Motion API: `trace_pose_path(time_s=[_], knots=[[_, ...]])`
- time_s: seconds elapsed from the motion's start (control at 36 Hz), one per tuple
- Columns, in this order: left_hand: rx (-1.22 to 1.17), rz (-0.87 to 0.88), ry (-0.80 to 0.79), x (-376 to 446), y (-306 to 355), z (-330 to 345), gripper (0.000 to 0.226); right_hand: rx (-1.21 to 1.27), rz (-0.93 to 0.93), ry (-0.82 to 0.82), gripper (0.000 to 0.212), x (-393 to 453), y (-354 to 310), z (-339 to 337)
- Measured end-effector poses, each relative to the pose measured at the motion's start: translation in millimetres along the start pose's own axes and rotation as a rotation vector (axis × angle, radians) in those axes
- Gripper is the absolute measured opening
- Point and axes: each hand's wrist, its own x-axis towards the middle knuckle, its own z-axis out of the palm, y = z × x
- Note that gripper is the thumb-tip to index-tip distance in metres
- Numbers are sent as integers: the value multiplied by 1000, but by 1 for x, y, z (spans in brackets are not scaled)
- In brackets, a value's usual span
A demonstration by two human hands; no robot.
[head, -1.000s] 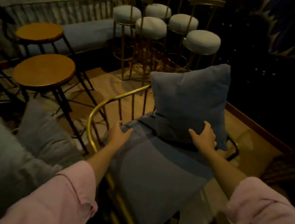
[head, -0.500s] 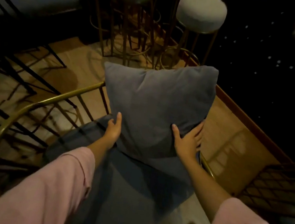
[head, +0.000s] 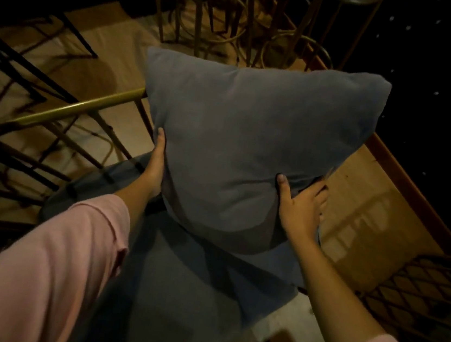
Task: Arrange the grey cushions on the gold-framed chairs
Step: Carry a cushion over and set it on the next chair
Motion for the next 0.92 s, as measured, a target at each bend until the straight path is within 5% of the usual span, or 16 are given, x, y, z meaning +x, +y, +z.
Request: trace_pose_path(time_s=[0.17,0.31,0.47,0.61,0.81,0.92], knots=[[46,98,116,-28,-12,-54,117,193,-102,-53,109,-4,-6,-13],[55,144,238,-79,-41,-98,87,306,-225,-88,106,-30,-15,-14],[-27,87,373,-144,-94,-157,100,243,-269,-407,107,-80,1,4],[-126,48,425,-182,-145,-194,79,174,-313,-640,96,-105,5,20],[-254,-34,506,-206,-201,-198,101,62,-314,-810,106,-101,12,49],[-254,-34,503,-209,-225,-196,91,67,-295,-876,101,-98,30,65]])
